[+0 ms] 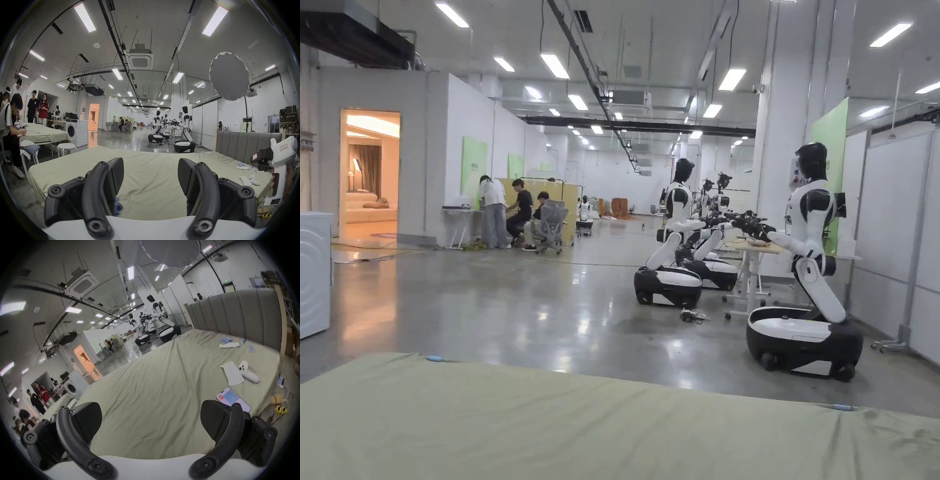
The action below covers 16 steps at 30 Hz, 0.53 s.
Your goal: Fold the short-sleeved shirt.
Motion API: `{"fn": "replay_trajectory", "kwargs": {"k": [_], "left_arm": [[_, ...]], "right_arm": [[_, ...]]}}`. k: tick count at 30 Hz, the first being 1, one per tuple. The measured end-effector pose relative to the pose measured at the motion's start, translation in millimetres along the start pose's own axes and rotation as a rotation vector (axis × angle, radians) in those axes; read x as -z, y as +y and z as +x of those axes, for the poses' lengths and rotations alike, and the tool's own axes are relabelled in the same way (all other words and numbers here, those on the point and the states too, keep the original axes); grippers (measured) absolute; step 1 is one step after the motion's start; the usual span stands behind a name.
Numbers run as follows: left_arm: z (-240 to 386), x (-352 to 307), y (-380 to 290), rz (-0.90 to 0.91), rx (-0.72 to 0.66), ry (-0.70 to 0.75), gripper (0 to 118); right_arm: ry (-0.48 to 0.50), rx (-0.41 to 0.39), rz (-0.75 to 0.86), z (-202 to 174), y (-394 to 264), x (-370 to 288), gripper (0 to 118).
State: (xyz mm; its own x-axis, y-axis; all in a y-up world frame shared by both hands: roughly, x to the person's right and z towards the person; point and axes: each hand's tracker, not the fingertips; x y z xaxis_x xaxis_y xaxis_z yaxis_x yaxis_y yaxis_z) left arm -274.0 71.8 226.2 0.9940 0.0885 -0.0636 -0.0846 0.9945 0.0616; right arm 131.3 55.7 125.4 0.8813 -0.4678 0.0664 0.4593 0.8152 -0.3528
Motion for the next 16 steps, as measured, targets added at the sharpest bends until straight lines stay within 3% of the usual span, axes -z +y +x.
{"fn": "replay_trajectory", "kwargs": {"k": [4, 7, 9, 11, 14, 16], "left_arm": [[1, 1, 3, -0.003, -0.013, 0.011, 68], [1, 1, 4, -0.005, -0.014, 0.007, 68], [2, 1, 4, -0.006, -0.012, 0.005, 68], [3, 1, 4, -0.008, -0.010, 0.004, 68], [4, 2, 5, -0.015, -0.007, -0.002, 68], [4, 2, 4, -0.019, -0.004, -0.006, 68]], "right_arm": [[-0.048, -0.024, 0.022, -5, 1, -3, 118], [0.027, -0.106, 0.006, -6, 1, -3, 118], [0.063, -0.114, -0.003, -7, -1, -4, 118], [0.040, -0.108, 0.039, -9, -7, -4, 118], [-0.061, -0.182, 0.076, -19, -10, -5, 118], [-0.013, -0.207, 0.083, -20, -12, -6, 118]]}}
